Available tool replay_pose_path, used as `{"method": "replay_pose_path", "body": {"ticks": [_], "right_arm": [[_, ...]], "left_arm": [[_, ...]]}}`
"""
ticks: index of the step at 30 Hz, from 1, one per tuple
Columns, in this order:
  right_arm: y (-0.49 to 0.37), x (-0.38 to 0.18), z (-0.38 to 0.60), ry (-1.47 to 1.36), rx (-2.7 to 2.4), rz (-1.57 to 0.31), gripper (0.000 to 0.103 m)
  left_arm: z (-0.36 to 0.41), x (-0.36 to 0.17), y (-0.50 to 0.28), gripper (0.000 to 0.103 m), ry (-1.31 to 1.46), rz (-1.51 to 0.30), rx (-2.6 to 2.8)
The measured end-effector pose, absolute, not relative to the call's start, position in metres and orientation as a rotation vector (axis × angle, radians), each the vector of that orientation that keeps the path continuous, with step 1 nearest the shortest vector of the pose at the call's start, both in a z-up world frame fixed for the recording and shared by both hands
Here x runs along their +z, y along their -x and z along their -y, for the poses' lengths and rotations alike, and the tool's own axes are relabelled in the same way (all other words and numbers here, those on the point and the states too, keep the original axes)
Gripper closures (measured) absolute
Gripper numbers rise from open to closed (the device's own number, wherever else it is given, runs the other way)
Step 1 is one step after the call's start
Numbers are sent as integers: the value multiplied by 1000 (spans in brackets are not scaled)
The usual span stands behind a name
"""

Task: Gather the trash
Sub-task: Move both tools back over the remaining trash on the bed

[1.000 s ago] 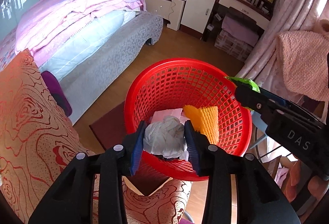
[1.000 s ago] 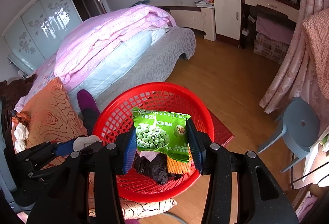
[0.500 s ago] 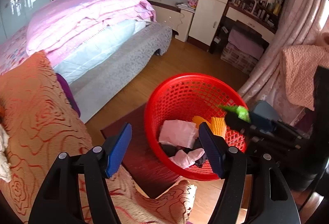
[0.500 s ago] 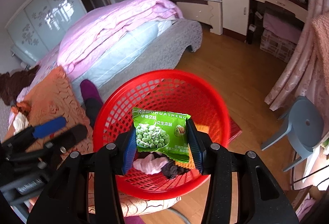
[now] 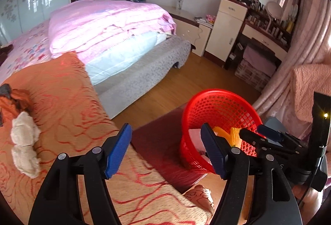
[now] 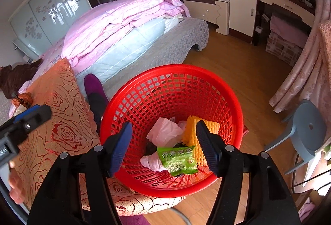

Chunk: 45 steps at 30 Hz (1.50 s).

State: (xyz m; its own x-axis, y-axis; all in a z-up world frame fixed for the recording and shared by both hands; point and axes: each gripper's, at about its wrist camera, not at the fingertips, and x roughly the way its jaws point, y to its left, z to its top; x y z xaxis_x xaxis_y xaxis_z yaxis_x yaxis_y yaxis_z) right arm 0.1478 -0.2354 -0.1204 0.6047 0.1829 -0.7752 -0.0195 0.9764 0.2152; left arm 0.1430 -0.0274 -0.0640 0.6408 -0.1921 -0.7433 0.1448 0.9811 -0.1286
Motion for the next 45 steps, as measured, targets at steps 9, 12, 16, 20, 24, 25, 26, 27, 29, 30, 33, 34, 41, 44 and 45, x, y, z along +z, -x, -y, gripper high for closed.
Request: {"method": "replay_pose_path", "body": {"ticks": [9,12,16,20,24,25,26,27,29,30,33,34,41,44,45], "right_arm": [[-137,-105,214,-128,165,-856,39],[-134,-99,206,-112,187,-845,37],[-129,-91,194,-100,216,-832,36],[-126,-85,186,-91,238,-822,35],[-125,-85,181,-83,249,-827,34],[-125,-86,180,-82,249,-828,34],[-125,-87,180,-80,250,-831,34],[-125,-88,180,-79,249,-834,34],[-126,-90,180,-80,248,-838,34],[-126,-91,181,-82,246,-841,34],[-126,-93,183,-86,240,-846,34],[-126,-94,183,-87,237,-848,34],[-128,-101,183,-90,231,-866,34],[-128,-104,180,-83,237,-873,34],[-128,-104,179,-80,241,-874,34]], "left_arm": [[-12,-39,-126,29,94,-801,-126],[-30,-29,-122,26,100,-786,-97],[-60,-13,-121,24,101,-756,-35],[-93,1,-128,19,123,-743,33],[-129,12,-146,17,107,-735,135],[-136,12,-149,17,107,-740,150],[-146,10,-155,17,109,-751,173],[-155,8,-161,17,114,-762,197],[-168,1,-168,17,126,-792,223],[-173,-3,-171,17,132,-811,231],[-185,-20,-182,17,146,-862,252],[-187,-27,-186,17,144,-884,249],[-189,-53,-189,18,113,-918,256],[-194,-58,-188,37,114,-928,249],[-195,-58,-186,39,126,-919,245]]}}
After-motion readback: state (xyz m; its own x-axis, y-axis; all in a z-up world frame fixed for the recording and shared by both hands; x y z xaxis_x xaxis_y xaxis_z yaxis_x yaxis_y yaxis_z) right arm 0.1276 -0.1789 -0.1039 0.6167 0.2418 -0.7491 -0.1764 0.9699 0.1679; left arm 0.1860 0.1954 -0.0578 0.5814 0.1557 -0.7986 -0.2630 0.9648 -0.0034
